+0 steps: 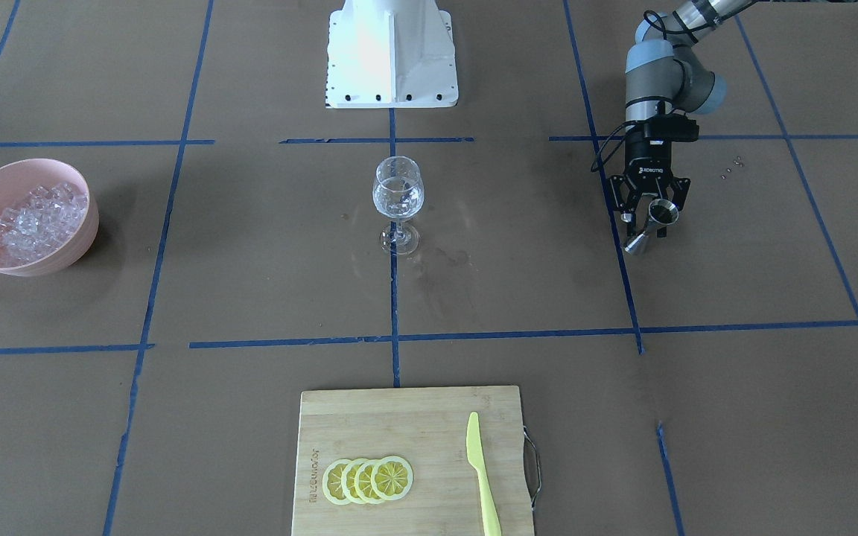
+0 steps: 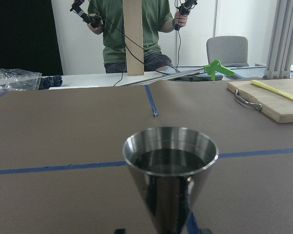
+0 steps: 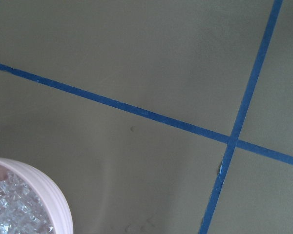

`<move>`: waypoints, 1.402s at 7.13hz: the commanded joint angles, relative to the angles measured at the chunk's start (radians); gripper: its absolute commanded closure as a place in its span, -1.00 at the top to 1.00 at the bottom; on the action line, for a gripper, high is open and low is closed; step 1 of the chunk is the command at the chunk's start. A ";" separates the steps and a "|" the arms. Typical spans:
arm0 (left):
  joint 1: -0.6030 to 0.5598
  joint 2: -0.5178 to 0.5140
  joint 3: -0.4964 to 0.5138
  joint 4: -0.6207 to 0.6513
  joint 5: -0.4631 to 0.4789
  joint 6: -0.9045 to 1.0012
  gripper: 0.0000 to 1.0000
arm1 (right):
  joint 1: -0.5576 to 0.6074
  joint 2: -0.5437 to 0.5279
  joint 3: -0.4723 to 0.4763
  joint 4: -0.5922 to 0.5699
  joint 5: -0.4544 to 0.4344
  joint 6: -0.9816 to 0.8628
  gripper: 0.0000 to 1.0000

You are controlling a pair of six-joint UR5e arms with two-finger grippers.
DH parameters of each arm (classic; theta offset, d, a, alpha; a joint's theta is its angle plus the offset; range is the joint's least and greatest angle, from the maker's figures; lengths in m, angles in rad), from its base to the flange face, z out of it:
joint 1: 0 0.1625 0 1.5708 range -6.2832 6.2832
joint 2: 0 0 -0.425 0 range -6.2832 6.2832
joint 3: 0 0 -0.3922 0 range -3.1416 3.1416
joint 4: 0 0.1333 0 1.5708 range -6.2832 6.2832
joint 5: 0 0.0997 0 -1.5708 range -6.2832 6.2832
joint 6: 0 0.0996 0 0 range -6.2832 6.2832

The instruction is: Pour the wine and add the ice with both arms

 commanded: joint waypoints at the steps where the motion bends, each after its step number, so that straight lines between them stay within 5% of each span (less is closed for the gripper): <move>1: -0.005 -0.002 0.000 0.000 0.000 0.001 0.24 | 0.000 0.000 -0.003 0.000 -0.002 -0.001 1.00; 5: -0.005 -0.007 0.000 0.000 0.006 0.001 -0.01 | 0.000 0.000 -0.005 0.000 0.000 -0.001 1.00; 8: -0.008 -0.007 0.000 0.000 0.006 0.002 -0.75 | 0.000 0.000 -0.005 0.000 0.000 -0.001 1.00; 10: -0.012 -0.009 0.000 -0.030 0.028 0.001 -1.00 | -0.002 0.000 -0.005 0.000 0.000 -0.001 1.00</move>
